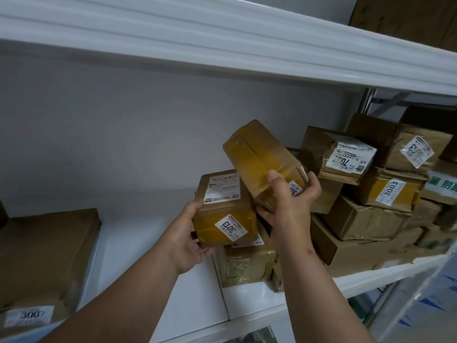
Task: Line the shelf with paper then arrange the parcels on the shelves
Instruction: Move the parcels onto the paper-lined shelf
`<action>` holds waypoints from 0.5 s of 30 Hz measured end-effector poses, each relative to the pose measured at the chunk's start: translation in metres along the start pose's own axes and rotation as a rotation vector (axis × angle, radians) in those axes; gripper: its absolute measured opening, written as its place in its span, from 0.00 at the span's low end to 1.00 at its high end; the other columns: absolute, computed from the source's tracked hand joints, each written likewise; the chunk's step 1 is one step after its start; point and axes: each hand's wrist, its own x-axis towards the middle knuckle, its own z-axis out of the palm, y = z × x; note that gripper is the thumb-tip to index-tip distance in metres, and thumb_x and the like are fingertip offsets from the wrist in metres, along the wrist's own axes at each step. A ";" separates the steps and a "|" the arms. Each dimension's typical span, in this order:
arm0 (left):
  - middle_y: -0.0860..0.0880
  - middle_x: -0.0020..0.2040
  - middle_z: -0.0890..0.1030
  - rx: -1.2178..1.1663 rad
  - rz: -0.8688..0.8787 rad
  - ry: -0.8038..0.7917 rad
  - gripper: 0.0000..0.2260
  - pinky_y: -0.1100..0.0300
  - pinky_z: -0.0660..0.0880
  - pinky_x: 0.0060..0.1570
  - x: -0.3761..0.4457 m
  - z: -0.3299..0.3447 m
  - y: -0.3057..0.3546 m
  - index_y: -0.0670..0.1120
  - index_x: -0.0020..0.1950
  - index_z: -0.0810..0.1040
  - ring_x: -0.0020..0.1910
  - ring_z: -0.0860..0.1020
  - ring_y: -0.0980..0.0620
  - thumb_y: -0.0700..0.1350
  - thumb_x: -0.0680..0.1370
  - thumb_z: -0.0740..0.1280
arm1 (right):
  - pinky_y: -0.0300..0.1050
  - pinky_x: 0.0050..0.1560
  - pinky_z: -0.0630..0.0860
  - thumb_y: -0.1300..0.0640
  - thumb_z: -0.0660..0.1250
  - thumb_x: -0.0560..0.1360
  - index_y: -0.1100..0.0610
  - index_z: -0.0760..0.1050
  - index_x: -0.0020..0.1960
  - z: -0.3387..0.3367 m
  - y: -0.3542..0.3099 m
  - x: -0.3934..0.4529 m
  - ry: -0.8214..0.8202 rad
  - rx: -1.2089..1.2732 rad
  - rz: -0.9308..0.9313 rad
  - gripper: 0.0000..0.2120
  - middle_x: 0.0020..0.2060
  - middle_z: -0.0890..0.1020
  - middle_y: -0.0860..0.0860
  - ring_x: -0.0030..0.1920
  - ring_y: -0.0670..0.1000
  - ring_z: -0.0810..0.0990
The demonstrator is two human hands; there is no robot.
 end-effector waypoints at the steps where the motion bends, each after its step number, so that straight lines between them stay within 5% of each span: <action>1: 0.41 0.54 0.83 -0.057 -0.018 -0.021 0.22 0.45 0.73 0.62 0.000 -0.006 0.001 0.50 0.59 0.78 0.56 0.81 0.41 0.61 0.71 0.70 | 0.59 0.55 0.80 0.44 0.75 0.68 0.32 0.52 0.71 0.001 0.000 0.000 -0.030 0.095 0.038 0.41 0.68 0.64 0.48 0.61 0.57 0.74; 8: 0.41 0.58 0.83 -0.265 0.015 -0.081 0.23 0.44 0.78 0.51 -0.018 -0.050 0.006 0.52 0.64 0.77 0.58 0.80 0.38 0.63 0.74 0.64 | 0.60 0.46 0.82 0.43 0.71 0.72 0.38 0.61 0.69 0.018 0.010 -0.006 -0.095 0.411 0.241 0.30 0.64 0.70 0.50 0.63 0.60 0.73; 15: 0.39 0.57 0.83 -0.300 0.090 -0.042 0.27 0.46 0.77 0.52 -0.042 -0.100 0.016 0.49 0.65 0.77 0.58 0.80 0.39 0.65 0.75 0.60 | 0.62 0.47 0.82 0.44 0.71 0.73 0.41 0.59 0.71 0.050 0.023 -0.027 -0.119 0.380 0.253 0.31 0.60 0.71 0.48 0.63 0.59 0.74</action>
